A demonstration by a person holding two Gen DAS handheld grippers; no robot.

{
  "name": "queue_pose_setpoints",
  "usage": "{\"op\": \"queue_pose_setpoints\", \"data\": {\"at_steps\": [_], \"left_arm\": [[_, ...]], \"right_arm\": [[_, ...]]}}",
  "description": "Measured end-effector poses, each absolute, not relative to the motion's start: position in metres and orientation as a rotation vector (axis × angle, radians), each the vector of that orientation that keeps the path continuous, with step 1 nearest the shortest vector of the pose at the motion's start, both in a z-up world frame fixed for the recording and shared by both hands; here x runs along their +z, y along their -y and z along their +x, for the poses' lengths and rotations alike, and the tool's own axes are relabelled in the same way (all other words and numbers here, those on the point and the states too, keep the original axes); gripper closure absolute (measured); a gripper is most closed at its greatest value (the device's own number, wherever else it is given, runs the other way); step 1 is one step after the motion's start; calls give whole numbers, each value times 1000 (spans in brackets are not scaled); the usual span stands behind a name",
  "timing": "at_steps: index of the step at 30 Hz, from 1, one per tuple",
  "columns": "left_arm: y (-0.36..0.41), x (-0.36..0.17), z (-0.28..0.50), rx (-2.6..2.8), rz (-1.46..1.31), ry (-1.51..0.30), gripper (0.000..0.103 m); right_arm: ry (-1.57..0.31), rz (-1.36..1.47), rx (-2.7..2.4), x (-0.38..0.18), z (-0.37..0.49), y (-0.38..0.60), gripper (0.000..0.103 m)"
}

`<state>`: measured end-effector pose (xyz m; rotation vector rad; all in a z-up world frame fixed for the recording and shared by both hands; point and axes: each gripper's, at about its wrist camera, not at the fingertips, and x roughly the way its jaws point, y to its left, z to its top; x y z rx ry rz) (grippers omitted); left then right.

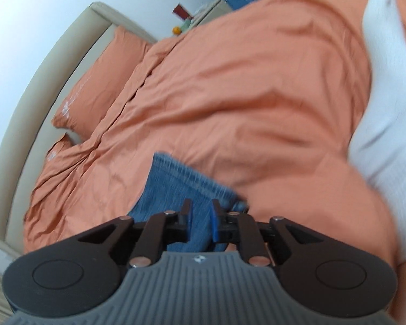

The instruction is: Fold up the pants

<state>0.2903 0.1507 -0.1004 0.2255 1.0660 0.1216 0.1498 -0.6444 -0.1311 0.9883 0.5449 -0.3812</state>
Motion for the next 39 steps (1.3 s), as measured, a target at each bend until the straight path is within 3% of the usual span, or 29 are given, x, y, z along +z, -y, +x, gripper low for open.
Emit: {"op": "queue_pose_setpoints", "data": {"at_steps": [1, 4, 7, 9, 17, 18, 19, 20, 21, 22, 29, 39], "left_arm": [[-150, -101, 291, 123, 224, -1066, 38], [-151, -101, 290, 120, 221, -1063, 38], [-154, -103, 292, 132, 224, -1071, 49], [-158, -104, 295, 154, 214, -1084, 61], [-166, -99, 297, 144, 164, -1082, 63], [-167, -92, 292, 133, 159, -1060, 63], [-170, -82, 287, 120, 137, -1030, 62], [-177, -72, 279, 116, 105, -992, 52], [-184, -62, 271, 117, 69, -954, 40], [-193, -52, 263, 119, 26, -917, 37], [-276, -43, 224, 233, -342, -818, 30], [-351, -125, 207, 226, -934, -709, 19]], "right_arm": [[-555, 1003, -376, -136, 153, 642, 74], [-591, 1034, -387, -152, 158, 638, 74], [-594, 1067, -388, -163, 160, 635, 103], [-571, 1025, -381, -155, 157, 631, 103], [-650, 875, -469, -153, 167, 625, 103], [-651, 854, -487, -148, 168, 623, 97], [-652, 818, -501, -141, 168, 619, 88], [-656, 783, -505, -134, 166, 615, 81], [-661, 750, -500, -127, 165, 609, 81], [-663, 727, -485, -121, 162, 603, 81], [-684, 619, -244, -98, 170, 515, 80], [-779, 441, -10, -107, 214, 375, 75]]}}
